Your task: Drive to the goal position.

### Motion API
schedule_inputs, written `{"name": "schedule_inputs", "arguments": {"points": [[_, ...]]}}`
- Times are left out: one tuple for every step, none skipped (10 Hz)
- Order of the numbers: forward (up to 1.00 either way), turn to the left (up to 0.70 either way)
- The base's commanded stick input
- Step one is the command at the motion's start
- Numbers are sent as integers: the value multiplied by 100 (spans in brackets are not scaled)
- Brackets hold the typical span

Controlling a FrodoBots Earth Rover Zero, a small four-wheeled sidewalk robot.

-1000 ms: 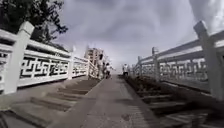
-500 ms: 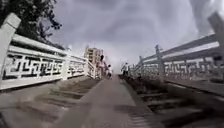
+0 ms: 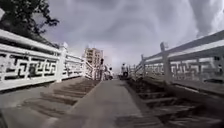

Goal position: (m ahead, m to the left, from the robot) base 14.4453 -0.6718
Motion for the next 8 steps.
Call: {"name": "schedule_inputs", "arguments": {"points": [[70,0],[70,0],[70,0],[70,0],[70,0],[70,0],[70,0],[70,0]]}}
